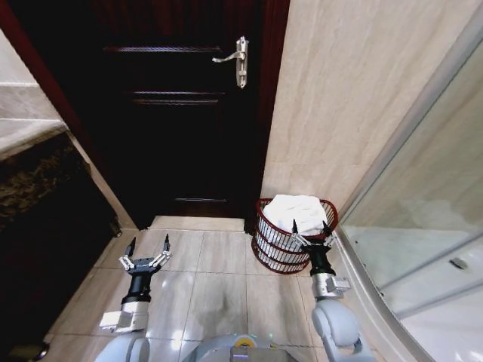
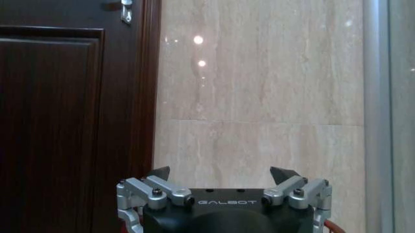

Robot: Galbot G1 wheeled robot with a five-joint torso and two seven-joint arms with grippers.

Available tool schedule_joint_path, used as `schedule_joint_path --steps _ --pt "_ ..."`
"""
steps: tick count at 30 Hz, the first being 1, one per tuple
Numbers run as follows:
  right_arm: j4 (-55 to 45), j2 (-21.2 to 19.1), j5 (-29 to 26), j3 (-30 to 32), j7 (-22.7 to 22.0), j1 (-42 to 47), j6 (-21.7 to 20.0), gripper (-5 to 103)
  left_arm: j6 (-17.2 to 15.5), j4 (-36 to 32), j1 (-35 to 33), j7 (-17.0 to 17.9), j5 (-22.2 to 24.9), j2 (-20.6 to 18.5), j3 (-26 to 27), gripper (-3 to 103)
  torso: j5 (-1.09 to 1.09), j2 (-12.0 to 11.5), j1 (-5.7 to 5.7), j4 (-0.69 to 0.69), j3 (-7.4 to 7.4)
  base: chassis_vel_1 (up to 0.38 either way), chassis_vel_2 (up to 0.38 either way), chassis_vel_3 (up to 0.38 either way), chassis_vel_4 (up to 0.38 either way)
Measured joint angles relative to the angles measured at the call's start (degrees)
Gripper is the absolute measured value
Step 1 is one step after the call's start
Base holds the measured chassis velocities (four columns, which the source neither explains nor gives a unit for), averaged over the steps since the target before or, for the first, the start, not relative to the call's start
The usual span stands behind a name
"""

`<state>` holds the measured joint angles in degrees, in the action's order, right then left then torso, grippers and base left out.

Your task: Discard the used towel into the hamper.

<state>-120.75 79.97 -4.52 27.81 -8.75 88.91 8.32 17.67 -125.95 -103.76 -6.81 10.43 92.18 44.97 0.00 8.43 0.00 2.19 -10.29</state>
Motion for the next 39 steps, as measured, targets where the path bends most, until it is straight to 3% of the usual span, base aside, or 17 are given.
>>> schedule_joint_path --steps 20,31,39 --pt "-0.4 -1.0 -0.8 0.7 0.2 -0.1 -0.3 100 0.6 0.8 0.0 0.0 -3.3 0.0 0.4 100 0.00 0.0 0.00 -0.01 0.00 0.000 0.000 0.000 0.000" --pt "0.0 -0.4 -0.3 1.1 0.1 -1.0 -1.1 100 -1.2 -0.1 1.3 0.7 -1.0 0.0 0.7 100 0.00 0.1 0.02 0.00 -0.12 0.000 0.000 0.000 0.000" --pt "-1.3 -0.4 0.7 0.9 -0.6 -0.8 -1.9 100 -2.2 -1.5 1.2 -0.1 0.8 0.0 1.4 100 0.00 1.9 0.48 0.00 -1.41 0.000 0.000 0.000 0.000"
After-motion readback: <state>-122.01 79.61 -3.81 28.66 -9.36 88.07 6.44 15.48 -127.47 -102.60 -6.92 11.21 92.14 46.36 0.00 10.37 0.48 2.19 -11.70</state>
